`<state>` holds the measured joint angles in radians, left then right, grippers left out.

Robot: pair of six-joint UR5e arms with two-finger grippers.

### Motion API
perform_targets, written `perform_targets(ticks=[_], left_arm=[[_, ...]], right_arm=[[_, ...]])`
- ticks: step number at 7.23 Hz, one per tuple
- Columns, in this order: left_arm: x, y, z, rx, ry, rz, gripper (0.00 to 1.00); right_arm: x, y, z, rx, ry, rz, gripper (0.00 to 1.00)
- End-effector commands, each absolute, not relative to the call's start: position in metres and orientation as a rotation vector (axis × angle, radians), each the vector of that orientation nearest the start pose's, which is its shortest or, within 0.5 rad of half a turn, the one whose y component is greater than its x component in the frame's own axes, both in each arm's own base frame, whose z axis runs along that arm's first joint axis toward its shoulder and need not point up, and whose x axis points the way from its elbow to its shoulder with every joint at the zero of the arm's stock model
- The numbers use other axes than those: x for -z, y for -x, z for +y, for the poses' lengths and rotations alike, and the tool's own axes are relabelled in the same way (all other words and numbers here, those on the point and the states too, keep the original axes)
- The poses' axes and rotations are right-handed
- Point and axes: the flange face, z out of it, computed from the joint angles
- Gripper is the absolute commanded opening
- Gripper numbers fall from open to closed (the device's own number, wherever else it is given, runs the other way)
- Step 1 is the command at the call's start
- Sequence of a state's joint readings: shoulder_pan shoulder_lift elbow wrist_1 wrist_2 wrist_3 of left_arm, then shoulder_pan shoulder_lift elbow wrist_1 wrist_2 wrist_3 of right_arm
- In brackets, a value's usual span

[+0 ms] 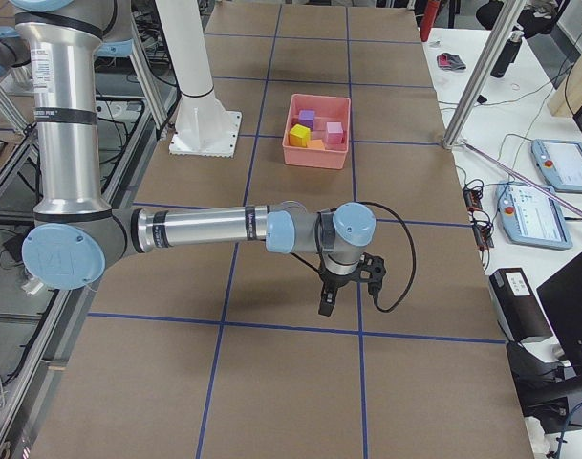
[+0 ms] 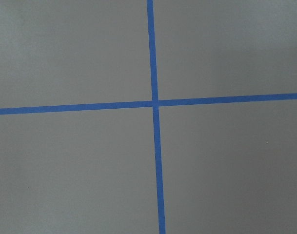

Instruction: Place blocks into pink bin with both arms

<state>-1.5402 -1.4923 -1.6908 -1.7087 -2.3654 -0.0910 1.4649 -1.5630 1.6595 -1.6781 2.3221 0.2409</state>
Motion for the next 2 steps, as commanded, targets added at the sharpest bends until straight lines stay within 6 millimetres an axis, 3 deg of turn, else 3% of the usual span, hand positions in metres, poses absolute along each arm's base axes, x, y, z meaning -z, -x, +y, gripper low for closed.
perform_targets(ticks=[1,2], left_arm=[[-0.6209,0.0479,-0.4703,-0.013,-0.121,0.800,1.00],[-0.6206,0.0479,-0.4683,-0.013,-0.121,0.801,1.00]], right_arm=[[-0.6272,-0.0124,-0.5016,-0.135,0.147,-0.738,0.99],[-0.6279,-0.0124,-0.5009,-0.136,0.148,-0.738,0.99]])
